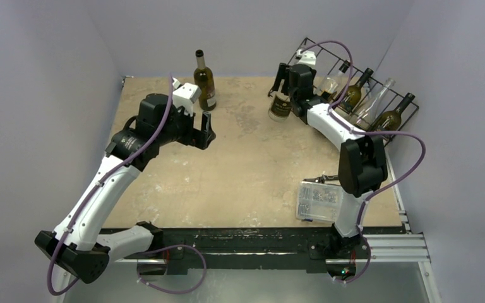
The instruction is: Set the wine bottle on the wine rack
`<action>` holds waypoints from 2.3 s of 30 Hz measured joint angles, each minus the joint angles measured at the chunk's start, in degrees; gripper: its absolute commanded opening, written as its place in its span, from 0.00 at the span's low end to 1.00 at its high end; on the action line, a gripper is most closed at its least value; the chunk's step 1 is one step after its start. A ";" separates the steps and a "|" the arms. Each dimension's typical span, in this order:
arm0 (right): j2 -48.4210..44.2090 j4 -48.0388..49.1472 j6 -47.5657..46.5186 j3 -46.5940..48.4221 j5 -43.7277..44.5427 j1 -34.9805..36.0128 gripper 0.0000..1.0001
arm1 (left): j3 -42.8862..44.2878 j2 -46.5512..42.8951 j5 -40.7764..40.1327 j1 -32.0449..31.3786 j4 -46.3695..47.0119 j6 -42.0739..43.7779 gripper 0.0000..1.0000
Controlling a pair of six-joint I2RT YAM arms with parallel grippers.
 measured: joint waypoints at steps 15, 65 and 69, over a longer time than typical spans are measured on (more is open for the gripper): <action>14.40 -6.97 -0.37 17.29 -2.78 -9.77 0.00 | -3.48 3.19 0.87 -0.26 2.99 -0.46 0.94; 18.29 -3.67 0.07 17.97 -10.32 -13.16 0.00 | -0.07 -0.79 -9.88 -0.94 7.23 0.57 0.92; 18.43 -3.61 0.70 17.97 -10.32 -13.42 0.09 | -3.50 -1.70 -9.88 -0.94 8.17 1.64 0.92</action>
